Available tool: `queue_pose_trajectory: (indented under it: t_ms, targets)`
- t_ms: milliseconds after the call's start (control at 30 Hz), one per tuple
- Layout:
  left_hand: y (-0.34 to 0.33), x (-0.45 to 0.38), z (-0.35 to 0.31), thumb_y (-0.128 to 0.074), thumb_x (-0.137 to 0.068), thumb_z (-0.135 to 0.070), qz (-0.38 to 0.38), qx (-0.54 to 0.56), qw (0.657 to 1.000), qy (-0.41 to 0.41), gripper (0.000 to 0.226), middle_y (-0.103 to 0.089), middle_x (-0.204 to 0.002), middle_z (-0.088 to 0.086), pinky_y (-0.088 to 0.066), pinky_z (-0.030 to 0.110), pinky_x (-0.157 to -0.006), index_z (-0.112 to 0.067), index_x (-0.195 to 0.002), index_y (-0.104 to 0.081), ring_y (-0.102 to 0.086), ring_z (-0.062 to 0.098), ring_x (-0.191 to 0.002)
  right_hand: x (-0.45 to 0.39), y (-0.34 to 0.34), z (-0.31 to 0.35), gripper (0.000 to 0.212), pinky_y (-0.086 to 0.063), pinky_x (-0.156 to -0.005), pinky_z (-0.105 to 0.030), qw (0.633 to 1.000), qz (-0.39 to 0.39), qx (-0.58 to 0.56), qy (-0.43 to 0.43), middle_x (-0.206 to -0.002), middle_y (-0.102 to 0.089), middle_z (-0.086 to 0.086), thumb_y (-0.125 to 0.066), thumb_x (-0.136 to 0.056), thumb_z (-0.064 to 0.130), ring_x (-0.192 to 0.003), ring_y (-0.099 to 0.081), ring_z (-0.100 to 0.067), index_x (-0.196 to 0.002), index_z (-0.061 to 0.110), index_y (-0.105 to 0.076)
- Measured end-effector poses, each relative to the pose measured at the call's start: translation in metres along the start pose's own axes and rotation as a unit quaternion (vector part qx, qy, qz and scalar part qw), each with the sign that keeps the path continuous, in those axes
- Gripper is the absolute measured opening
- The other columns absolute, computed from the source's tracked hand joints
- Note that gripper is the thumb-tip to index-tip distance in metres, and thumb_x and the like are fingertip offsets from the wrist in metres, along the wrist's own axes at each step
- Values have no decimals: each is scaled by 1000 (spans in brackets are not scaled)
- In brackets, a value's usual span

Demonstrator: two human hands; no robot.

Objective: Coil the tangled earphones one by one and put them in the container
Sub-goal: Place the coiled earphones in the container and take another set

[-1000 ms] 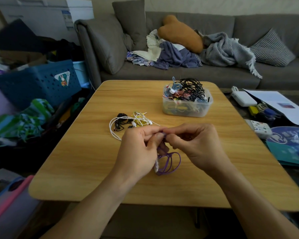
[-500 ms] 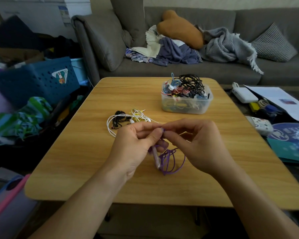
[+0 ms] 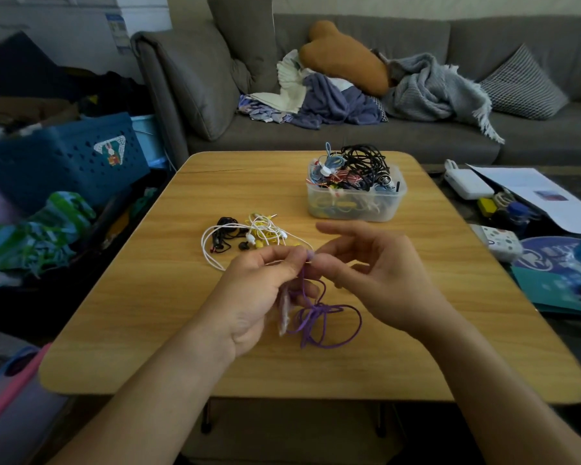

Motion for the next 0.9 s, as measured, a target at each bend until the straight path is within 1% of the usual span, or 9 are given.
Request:
queue_pose_trajectory:
  t_ms: [133,267,333,433,533,600,667,767,900]
  targets:
    - [4,-2,7,-46,-98,-7,-3,67,994,87,13,-67,-81,16,-48,26,-48,-4,-96,-59,-64,24,-62,2,-3,-5,112,-55,-75,-27,988,101,109,-36,-113,-60,17,-87,-44,62,-97,-64,-4,-143,43,-38]
    - [7,-5,10,-43,-97,-9,-7,85,991,106,20,-65,-87,18,-45,31,-58,-3,-109,-59,-63,25,-63,14,-24,1,132,-44,-86,-16,948,177,262,-27,-123,-41,22,-95,-41,53,-103,-49,3,-146,55,-15]
    - [9,-7,10,-45,-98,-19,-9,83,991,107,24,-65,-85,17,-47,32,-60,-3,-107,-62,-64,24,-65,15,-34,0,120,-39,-79,-11,938,159,309,4,-121,-39,18,-93,-53,46,-99,-46,2,-146,55,-17]
    - [9,-7,9,-43,-100,-28,-18,91,990,110,32,-63,-79,16,-46,33,-57,-3,-98,-62,-62,22,-58,11,-35,-1,72,-48,-77,-15,948,101,297,55,-112,-53,16,-79,-76,34,-89,-58,-1,-137,50,-43]
    - [7,-6,9,-45,-99,-28,-1,100,990,100,35,-62,-91,20,-54,33,-66,1,-100,-63,-63,26,-72,6,-27,-2,41,-53,-69,-15,973,66,217,26,-97,-70,19,-74,-84,25,-71,-67,1,-119,43,-64]
    - [7,-5,7,-45,-99,-27,11,69,994,81,34,-64,-92,18,-55,34,-67,0,-102,-65,-63,26,-75,4,-23,-6,26,-58,-69,-24,986,50,156,-10,-93,-73,17,-73,-87,24,-68,-70,-2,-110,37,-72]
    - [7,-4,4,-46,-99,-22,13,25,998,50,29,-65,-92,16,-52,37,-70,-1,-103,-66,-62,27,-78,1,-16,-11,18,-59,-69,-30,993,14,110,-33,-89,-74,14,-72,-88,25,-70,-71,-5,-104,32,-75]
    - [12,-7,-1,-51,-98,-20,-48,-100,993,-30,20,-64,-98,8,-48,35,-64,-9,-104,-67,-65,24,-77,-3,-9,-13,13,-55,-63,-26,998,-29,25,-47,-78,-75,7,-72,-89,20,-66,-69,-7,-99,27,-76]
    - [18,-16,-10,-57,-95,-26,-145,-287,932,-170,14,-67,-79,-4,-46,31,-66,-20,-87,-66,-65,20,-74,-12,2,-4,10,-57,-59,-23,992,-87,-68,-59,-82,-75,-8,-70,-89,14,-65,-67,-13,-94,22,-75]
Point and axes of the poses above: each hand's wrist, its own x-axis away from the middle knuckle, its own y-axis out of the back of the hand, z = x × y, the point moved 4 cm from there along -x, towards the middle knuckle
